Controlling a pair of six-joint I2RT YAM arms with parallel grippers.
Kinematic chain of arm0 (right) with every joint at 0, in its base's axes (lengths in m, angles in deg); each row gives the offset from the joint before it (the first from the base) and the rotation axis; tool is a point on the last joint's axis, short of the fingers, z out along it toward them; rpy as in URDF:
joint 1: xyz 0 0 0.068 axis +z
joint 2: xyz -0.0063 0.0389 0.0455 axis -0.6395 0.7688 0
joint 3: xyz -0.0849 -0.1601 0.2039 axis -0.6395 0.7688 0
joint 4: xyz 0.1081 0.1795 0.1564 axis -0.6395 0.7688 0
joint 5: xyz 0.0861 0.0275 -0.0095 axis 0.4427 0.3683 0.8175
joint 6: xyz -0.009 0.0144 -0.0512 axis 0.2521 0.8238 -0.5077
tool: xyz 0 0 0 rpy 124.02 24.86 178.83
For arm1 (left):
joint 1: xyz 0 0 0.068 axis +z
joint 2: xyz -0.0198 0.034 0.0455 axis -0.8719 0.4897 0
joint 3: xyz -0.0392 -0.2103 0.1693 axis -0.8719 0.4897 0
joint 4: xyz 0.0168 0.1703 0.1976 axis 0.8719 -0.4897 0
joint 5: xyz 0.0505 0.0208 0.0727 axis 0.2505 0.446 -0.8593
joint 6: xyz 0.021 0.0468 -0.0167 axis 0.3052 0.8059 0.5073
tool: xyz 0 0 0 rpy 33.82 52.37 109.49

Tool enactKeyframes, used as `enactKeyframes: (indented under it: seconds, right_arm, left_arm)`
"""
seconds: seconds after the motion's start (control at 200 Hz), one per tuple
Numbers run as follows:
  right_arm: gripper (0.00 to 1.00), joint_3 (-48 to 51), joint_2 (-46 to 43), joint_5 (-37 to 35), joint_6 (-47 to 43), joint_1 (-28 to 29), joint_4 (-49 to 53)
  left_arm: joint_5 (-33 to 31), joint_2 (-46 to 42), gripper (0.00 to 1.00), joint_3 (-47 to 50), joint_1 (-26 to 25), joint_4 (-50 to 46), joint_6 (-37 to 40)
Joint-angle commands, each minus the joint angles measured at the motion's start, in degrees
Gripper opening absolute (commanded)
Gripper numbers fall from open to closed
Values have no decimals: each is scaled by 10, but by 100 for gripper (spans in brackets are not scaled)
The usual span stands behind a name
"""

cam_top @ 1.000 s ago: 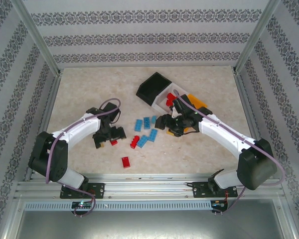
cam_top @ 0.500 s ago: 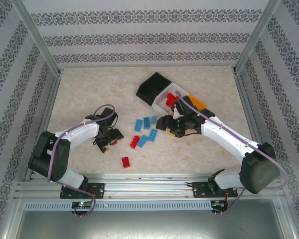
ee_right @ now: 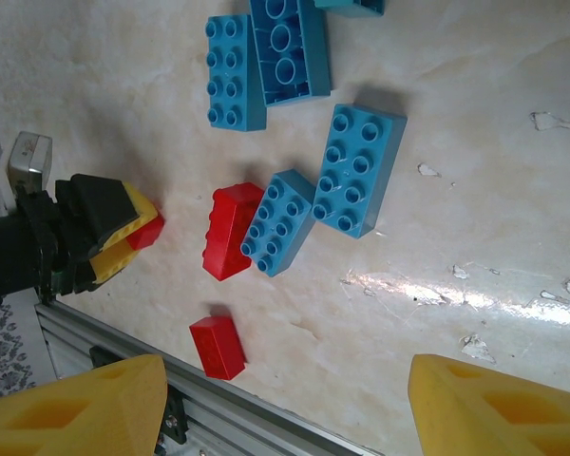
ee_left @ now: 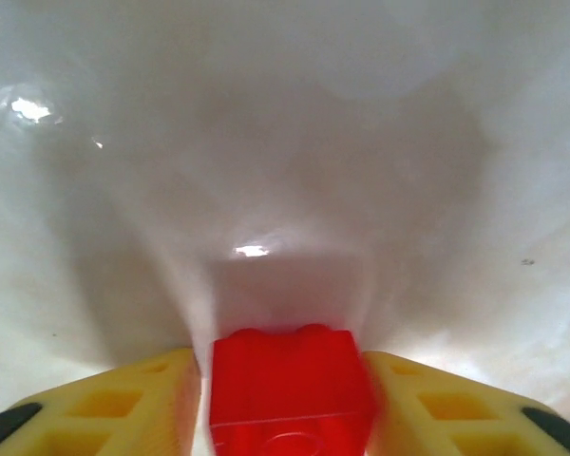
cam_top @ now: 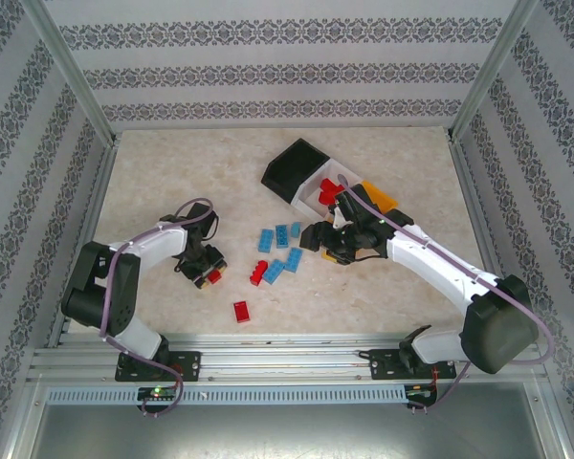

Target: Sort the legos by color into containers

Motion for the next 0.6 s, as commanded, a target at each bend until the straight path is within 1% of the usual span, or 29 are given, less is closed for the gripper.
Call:
enactKeyframes:
  seconds: [0.0, 0.095, 0.185, 0.315, 0.45, 0.595]
  right_arm:
    - [68, 7, -13, -16, 5, 6, 4]
    - [68, 5, -13, -19, 4, 6, 4]
    - [68, 4, -15, -22, 4, 5, 7]
    - [69, 10, -31, -27, -1, -9, 19]
    - [69, 31, -68, -27, -8, -51, 40]
    - [68, 62, -116, -19, -11, -107, 57]
  left_arm:
    - [26, 22, 43, -14, 1, 78, 13]
    - [31, 20, 38, -19, 2, 78, 15]
    - [40, 17, 38, -28, 4, 81, 15]
    - [68, 19, 37, -49, 5, 105, 9]
    - [108, 32, 37, -91, 5, 161, -16]
    - [178, 96, 39, -185, 1, 227, -53]
